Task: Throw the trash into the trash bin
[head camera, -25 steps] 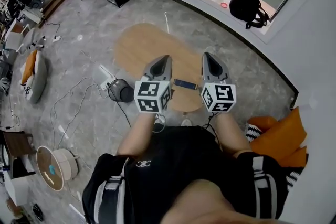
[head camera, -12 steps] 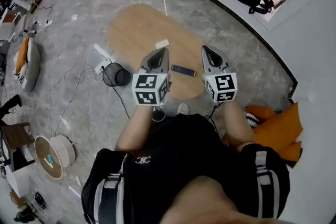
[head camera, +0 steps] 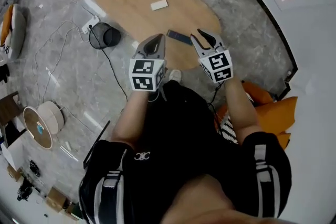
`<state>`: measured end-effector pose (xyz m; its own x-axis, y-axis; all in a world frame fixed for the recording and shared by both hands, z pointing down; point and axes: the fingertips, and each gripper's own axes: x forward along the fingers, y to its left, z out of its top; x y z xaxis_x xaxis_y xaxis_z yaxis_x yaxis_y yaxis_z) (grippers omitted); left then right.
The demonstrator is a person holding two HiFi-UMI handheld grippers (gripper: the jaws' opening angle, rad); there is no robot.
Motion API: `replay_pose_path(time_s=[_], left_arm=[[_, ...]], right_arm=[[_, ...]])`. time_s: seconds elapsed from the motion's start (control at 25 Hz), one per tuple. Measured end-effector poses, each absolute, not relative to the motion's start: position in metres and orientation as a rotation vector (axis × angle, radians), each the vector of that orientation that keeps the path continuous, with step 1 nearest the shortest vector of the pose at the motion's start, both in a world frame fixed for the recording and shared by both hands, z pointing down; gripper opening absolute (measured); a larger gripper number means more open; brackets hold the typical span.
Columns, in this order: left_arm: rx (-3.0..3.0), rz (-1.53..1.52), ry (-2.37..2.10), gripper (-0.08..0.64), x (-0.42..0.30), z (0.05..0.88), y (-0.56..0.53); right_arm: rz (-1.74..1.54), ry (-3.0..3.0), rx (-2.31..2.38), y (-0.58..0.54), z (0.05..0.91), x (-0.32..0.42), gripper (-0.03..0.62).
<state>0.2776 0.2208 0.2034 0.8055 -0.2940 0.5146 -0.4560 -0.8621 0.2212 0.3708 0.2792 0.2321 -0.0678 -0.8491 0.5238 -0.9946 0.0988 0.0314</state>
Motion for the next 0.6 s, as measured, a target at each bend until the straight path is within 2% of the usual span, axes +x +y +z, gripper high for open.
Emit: replay_pose_path(time_s=[0.32,0.6], left_arm=[[2.510,0.802,-0.581,0.012,0.271,0.333,0.204],[2.425,0.897,-0.590,0.012,0.262,0.445,0.198]], right_arm=[[0.687,-1.975,1.553,0.261,0.377,0.360,0.146],[0.712,-1.953,1.335,0.249,0.486,0.354,0.183]])
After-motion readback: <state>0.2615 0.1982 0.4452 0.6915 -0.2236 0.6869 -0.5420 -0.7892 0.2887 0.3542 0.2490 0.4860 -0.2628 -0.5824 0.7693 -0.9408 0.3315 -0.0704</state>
